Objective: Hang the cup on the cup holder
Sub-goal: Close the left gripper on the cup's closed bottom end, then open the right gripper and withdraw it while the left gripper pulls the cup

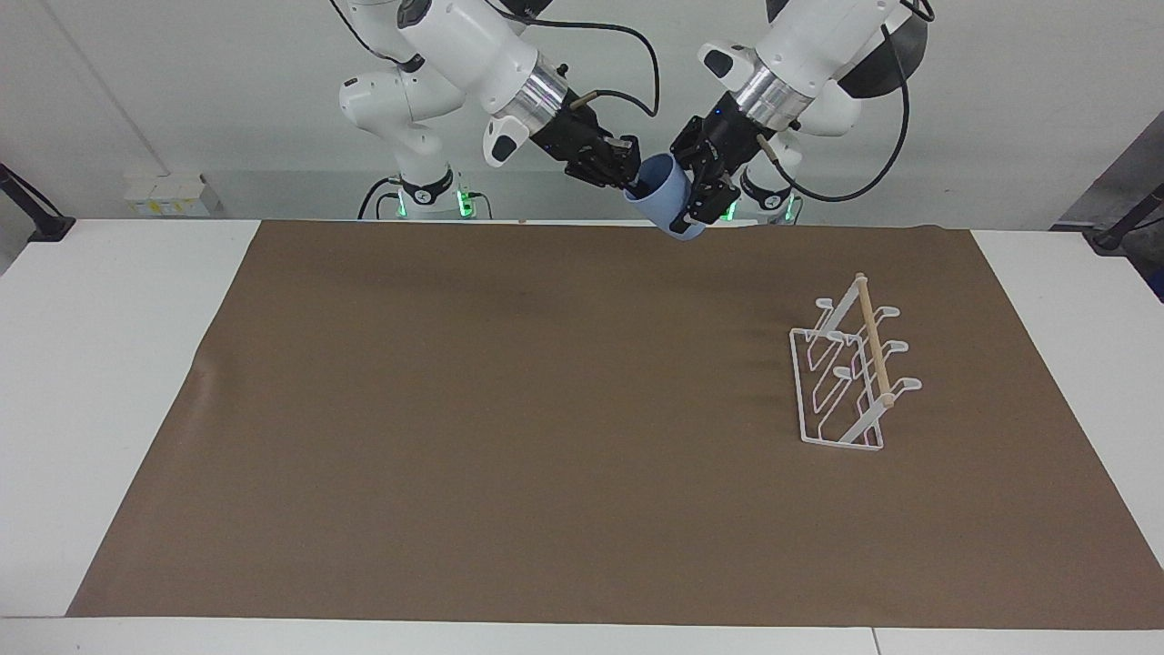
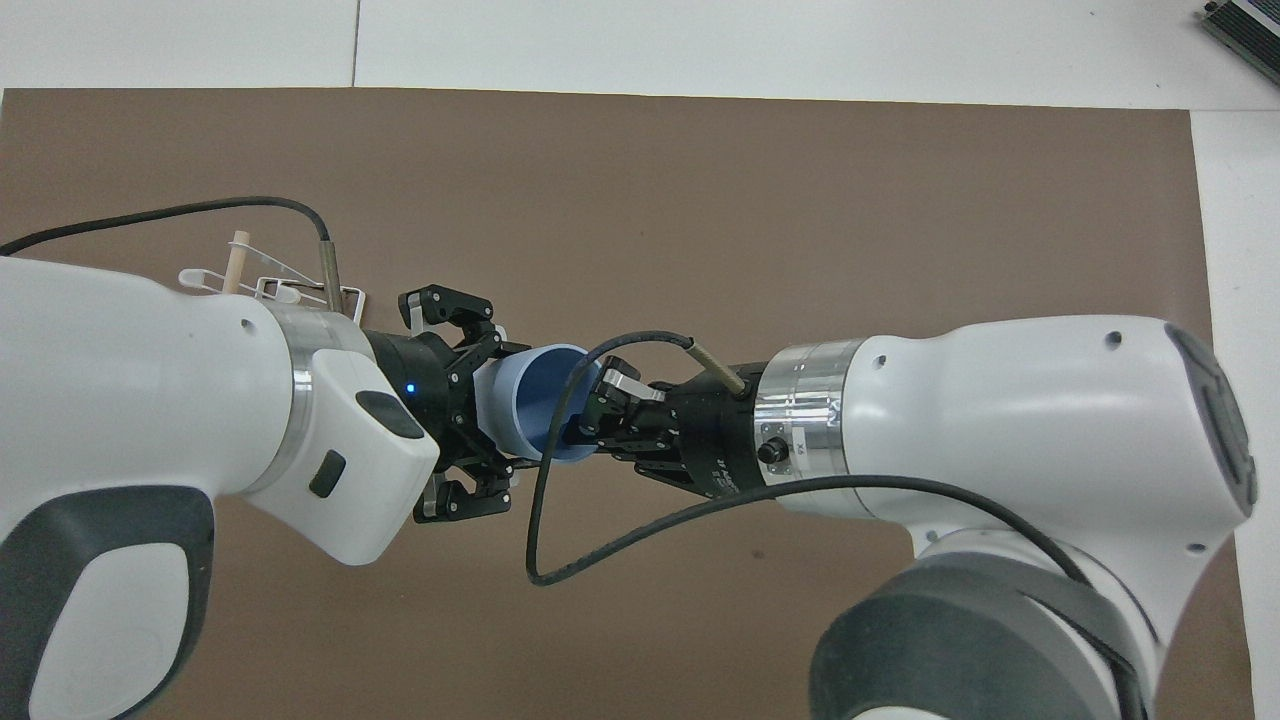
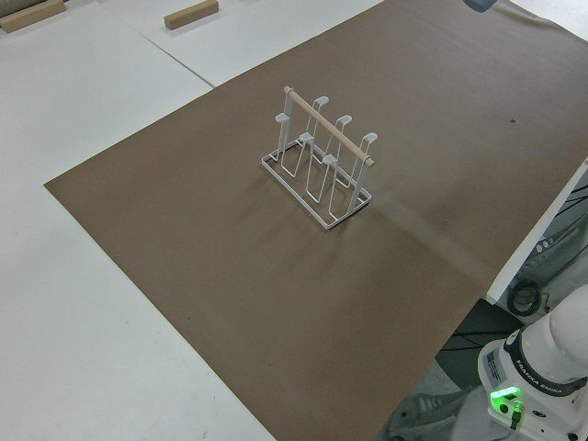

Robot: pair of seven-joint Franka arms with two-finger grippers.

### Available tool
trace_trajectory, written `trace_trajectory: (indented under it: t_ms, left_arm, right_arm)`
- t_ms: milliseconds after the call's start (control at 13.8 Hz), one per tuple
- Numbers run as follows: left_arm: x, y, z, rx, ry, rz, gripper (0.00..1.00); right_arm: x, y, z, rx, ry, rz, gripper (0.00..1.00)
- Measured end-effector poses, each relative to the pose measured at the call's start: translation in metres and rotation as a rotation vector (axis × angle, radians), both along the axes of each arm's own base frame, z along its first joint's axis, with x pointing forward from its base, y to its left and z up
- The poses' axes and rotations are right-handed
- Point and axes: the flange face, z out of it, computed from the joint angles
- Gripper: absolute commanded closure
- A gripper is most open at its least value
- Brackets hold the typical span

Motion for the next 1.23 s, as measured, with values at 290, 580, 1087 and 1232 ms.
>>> trace_trajectory:
  t_ms: [290, 580, 1087, 1232]
  left_arm:
    - [0.0, -0.001, 0.0, 0.0, -0.003, -0.001, 1.0]
    - [0.0, -0.001, 0.0, 0.0, -0.003, -0.001, 1.0]
    - [0.006, 0.011, -0.004, 0.122, -0.067, -0.005, 1.0]
    - [0.013, 0.024, -0.004, 0.189, -0.105, 0.006, 1.0]
  right_arm:
    - [0.0, -0.001, 0.0, 0.0, 0.0, -0.002, 1.0]
    - [0.0, -0.001, 0.0, 0.0, -0.001, -0.002, 0.67]
    - [-0.001, 0.0, 0.001, 0.001, -0.002, -0.001, 0.5]
    - [0.0, -0.001, 0.001, 0.001, -0.002, -0.003, 0.5]
